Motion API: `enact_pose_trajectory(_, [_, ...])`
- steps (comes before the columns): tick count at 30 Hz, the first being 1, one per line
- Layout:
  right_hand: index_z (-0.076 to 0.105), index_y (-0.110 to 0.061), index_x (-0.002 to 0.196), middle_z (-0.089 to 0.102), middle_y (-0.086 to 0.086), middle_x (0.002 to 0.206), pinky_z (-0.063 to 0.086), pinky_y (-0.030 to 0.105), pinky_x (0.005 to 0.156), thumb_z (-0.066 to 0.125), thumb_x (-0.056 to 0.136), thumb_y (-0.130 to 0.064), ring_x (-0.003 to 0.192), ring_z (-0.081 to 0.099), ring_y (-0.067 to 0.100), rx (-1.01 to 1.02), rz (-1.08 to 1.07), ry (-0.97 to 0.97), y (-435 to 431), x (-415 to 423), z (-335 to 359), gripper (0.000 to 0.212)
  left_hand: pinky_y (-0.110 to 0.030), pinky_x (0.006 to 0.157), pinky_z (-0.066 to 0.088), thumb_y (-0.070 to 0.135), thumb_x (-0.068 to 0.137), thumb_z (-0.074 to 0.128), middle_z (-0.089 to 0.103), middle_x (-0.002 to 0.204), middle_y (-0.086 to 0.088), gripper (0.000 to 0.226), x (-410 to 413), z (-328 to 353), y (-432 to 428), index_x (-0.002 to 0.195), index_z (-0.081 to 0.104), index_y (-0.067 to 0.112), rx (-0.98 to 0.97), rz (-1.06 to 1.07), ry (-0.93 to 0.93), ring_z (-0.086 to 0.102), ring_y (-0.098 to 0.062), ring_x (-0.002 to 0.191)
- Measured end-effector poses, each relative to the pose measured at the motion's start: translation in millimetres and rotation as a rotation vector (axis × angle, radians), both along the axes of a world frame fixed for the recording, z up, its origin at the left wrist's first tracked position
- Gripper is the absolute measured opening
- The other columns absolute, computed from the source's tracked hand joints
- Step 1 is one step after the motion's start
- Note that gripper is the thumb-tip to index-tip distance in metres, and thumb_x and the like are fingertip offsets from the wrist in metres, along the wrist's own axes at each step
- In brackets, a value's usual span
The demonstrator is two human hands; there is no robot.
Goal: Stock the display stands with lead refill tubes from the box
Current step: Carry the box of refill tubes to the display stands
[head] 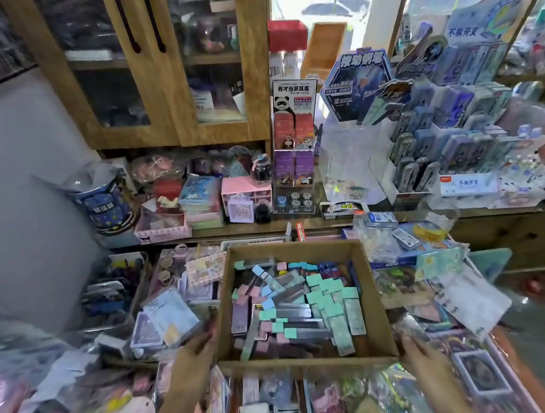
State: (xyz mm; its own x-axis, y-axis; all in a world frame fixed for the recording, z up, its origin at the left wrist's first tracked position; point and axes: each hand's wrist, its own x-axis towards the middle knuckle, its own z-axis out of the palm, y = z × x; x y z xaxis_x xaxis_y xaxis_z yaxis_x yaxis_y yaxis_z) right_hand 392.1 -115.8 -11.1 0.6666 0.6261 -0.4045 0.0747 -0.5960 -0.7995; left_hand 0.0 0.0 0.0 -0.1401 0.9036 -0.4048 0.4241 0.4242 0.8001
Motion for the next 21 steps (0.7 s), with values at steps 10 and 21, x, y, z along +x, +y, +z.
enact_pose_trajectory(10, [0.067,-0.008,0.129,0.072,0.001,0.115,0.047,0.027,0.080,0.057,0.106,-0.024,0.097,0.065,0.015,0.001,0.139,0.043,39.4,-4.0,-22.6,0.030,-0.026,0.055,0.043,0.020,0.099,0.056,0.067,0.073,0.004,0.015,25.9,-21.6,28.2,0.105,0.069,0.019,-0.011,-0.056,0.100,0.060,-0.013,0.066])
enact_pose_trajectory(21, [0.069,-0.009,0.126,0.072,0.010,0.107,0.052,0.046,0.098,0.056,0.104,-0.010,0.106,0.065,0.033,-0.072,0.183,-0.029,64.2,4.3,-44.8,0.025,-0.025,0.061,0.045,0.021,0.100,0.049,0.065,0.076,0.001,0.011,37.3,-42.0,45.5,0.096,0.057,0.028,-0.059,-0.029,0.146,0.061,-0.016,0.071])
